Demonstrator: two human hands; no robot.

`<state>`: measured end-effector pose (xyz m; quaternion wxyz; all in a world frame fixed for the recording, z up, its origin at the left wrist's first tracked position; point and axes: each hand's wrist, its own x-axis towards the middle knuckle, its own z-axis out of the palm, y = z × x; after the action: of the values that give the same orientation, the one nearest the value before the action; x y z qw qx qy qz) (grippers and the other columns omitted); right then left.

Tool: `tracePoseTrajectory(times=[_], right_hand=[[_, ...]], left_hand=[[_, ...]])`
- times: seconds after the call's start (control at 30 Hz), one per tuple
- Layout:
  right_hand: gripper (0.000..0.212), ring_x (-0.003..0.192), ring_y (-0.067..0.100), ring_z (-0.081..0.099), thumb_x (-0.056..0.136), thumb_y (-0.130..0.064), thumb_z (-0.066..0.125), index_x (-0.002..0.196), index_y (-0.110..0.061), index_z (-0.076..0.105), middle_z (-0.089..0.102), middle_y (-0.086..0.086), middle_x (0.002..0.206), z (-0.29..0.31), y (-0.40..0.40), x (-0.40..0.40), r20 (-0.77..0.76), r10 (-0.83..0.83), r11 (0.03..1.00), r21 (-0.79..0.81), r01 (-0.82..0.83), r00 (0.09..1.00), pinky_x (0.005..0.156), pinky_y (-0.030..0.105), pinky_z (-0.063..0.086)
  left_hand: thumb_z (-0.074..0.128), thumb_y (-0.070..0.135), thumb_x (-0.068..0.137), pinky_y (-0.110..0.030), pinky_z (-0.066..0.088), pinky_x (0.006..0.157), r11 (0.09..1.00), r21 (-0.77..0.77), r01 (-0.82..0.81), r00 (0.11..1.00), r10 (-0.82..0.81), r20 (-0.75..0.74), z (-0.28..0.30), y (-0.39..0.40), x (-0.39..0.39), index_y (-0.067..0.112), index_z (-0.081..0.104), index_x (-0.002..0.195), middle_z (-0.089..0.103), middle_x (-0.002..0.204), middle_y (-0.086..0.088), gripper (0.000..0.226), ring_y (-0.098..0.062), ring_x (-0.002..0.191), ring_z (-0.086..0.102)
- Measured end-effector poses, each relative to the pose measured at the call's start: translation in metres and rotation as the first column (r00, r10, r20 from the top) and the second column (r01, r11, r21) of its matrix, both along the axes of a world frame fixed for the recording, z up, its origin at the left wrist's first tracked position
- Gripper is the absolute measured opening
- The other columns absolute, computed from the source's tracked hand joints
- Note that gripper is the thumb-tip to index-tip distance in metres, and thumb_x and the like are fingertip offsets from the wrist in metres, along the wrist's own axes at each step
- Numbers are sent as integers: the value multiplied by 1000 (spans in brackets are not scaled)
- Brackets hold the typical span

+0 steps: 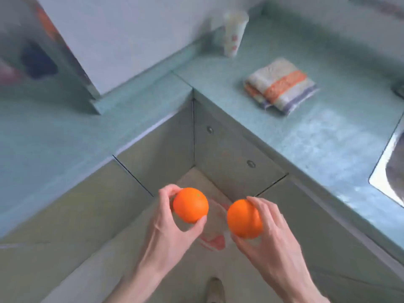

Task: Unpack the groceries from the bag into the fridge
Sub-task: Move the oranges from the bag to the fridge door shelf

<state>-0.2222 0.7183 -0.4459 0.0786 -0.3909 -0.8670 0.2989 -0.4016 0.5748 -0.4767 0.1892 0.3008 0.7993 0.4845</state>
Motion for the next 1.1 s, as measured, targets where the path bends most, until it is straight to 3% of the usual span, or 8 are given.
tracePoseTrajectory(times=[0.07, 0.13, 0.27, 0.33, 0.47, 0.6, 0.73, 1.1], right_hand=[[80, 110, 2, 55, 65, -76, 61, 137, -49, 40, 36, -37, 135, 46, -9, -5, -43, 22, 1000, 7, -22, 999, 71, 9, 39], [80, 107, 3, 58, 66, -68, 71, 137, -49, 38, 34, -39, 133, 90, -18, -10, -71, 56, 998, -5, -57, 996, 64, 8, 38], [74, 95, 15, 65, 75, -51, 80, 136, -46, 38, 36, -29, 135, 167, -37, -29, -116, 134, 991, -7, -135, 984, 66, 28, 45], [72, 94, 16, 65, 77, -47, 80, 136, -44, 40, 38, -26, 136, 188, -45, -36, -197, 172, 984, -7, -177, 965, 69, 29, 45], [74, 105, 0, 57, 77, -45, 83, 140, -42, 43, 40, -25, 136, 226, -64, -49, -363, 273, 951, -40, -307, 891, 75, 15, 45], [77, 116, -3, 55, 74, -36, 89, 139, -40, 47, 44, -22, 134, 249, -87, -70, -487, 372, 888, -62, -456, 790, 84, 4, 43], [77, 115, -1, 57, 77, -35, 88, 142, -37, 47, 48, -22, 133, 263, -116, -89, -542, 498, 782, -57, -621, 677, 84, 5, 43], [83, 105, 4, 62, 74, -50, 87, 140, -42, 38, 51, -28, 130, 305, -267, -111, -567, 759, 399, 20, -917, 319, 81, 18, 53]], left_hand=[[90, 33, 71, -18, 47, 97, 999, 42, -30, 996, 33, -79, 55, -16, -4, 35, 42, 143, 56, 132, 17, 87, -10, 118, 62], [92, 27, 71, -17, 46, 98, 994, 67, -84, 983, 94, -156, 102, -33, -3, 29, 50, 142, 55, 131, 14, 82, -7, 120, 60], [94, 21, 72, -25, 49, 97, 956, 151, -251, 945, 276, -173, 182, -68, 5, 27, 57, 136, 61, 126, 11, 74, -11, 116, 62], [93, 23, 73, -29, 50, 97, 931, 186, -315, 925, 345, -159, 207, -78, 10, 28, 56, 135, 61, 128, 11, 73, -14, 115, 62], [92, 22, 75, -27, 49, 99, 884, 238, -402, 882, 443, -159, 257, -110, 24, 30, 56, 131, 61, 127, 13, 68, -14, 117, 61], [93, 24, 74, -27, 50, 98, 806, 257, -533, 788, 583, -197, 287, -149, 36, 31, 55, 131, 61, 128, 14, 69, -12, 115, 61], [94, 30, 74, -26, 50, 96, 706, 277, -652, 675, 707, -214, 305, -189, 53, 32, 56, 133, 61, 131, 14, 71, -13, 114, 63], [92, 41, 71, -43, 55, 98, 342, 329, -880, 298, 938, -176, 339, -331, 140, 37, 55, 132, 62, 131, 16, 71, -15, 119, 63]])
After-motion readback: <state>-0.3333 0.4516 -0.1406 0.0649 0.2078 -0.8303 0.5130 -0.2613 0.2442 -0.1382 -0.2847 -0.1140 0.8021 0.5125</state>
